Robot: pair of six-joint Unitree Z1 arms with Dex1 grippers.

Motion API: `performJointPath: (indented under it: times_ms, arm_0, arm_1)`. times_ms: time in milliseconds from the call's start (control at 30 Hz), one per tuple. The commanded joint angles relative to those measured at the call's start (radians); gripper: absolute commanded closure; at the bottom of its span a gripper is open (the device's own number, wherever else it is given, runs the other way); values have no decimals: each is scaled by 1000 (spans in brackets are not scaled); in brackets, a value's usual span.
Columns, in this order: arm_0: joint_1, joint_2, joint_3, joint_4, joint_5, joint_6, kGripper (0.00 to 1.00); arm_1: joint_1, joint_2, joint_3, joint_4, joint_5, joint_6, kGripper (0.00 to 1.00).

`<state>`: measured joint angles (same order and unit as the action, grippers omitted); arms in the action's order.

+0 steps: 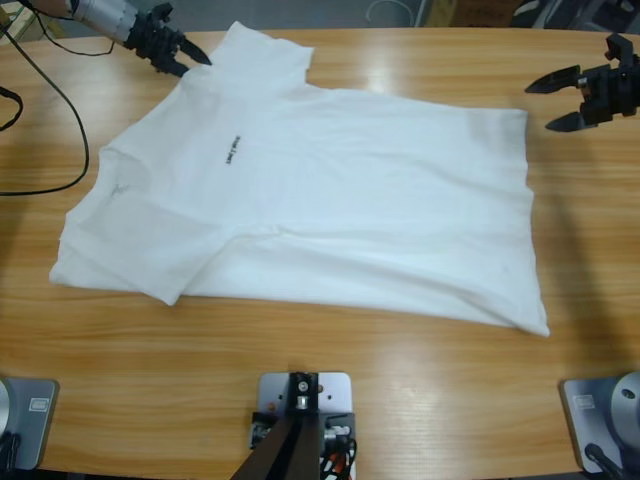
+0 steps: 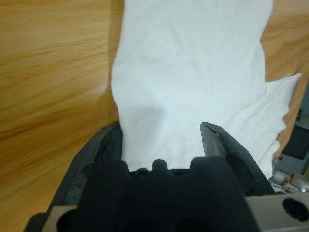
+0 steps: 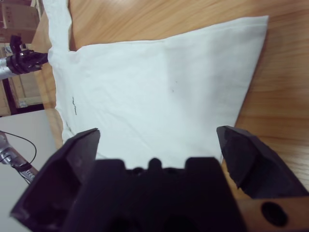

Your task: Fold clothes

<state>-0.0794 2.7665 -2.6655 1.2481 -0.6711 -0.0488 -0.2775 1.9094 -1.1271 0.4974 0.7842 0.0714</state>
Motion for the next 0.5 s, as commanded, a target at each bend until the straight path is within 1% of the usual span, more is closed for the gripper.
performJointPath:
  times_ms: [33, 367, 500]
  arm_0:
    - [-16, 145, -560, -11, -18, -25, 354]
    - [-13, 161, -560, -140, -13, -105, 353]
    - [-13, 163, -559, -148, -15, -110, 358]
  arm_1:
    - [-9, 56, -4, -16, 28, -9, 18]
    - [-9, 57, -7, -16, 32, -9, 18]
    - [-9, 57, -8, -16, 32, -9, 18]
